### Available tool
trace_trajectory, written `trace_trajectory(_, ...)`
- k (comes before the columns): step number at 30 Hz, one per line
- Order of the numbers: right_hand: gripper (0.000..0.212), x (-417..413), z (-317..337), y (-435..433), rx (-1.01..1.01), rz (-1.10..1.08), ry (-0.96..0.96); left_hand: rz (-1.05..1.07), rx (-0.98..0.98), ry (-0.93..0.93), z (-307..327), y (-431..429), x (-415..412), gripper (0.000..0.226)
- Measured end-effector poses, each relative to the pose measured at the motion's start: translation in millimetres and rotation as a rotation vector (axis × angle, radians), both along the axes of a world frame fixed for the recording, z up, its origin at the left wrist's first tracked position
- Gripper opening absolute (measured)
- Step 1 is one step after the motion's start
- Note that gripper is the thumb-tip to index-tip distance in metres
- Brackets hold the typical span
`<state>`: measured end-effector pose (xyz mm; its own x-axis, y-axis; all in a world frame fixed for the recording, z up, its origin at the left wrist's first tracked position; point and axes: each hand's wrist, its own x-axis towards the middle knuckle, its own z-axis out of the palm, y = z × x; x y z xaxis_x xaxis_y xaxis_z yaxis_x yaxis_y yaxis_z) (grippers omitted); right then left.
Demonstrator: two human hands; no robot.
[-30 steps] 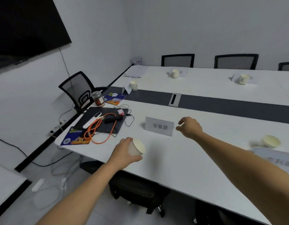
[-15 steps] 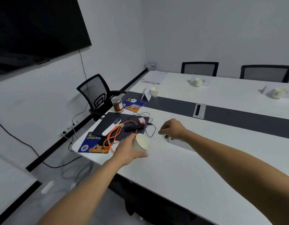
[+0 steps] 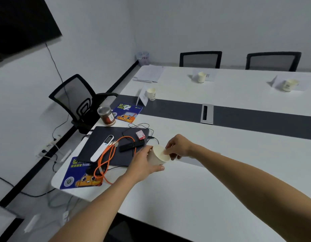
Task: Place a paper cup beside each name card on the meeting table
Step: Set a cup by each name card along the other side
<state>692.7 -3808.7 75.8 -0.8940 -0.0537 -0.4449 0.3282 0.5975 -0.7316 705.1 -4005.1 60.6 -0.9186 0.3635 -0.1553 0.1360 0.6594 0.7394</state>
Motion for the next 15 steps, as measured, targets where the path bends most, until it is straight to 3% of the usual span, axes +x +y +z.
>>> trace_trajectory(10,0.011,-36,-36,106,0.196,-0.607,-0.004,-0.193,-0.303,-0.068,-101,10,-87,0.055)
trace_trajectory(15,0.010,-45,-73,131,0.276,-0.823,-0.071,-0.384,-0.474,0.031,-160,31,-113,0.052)
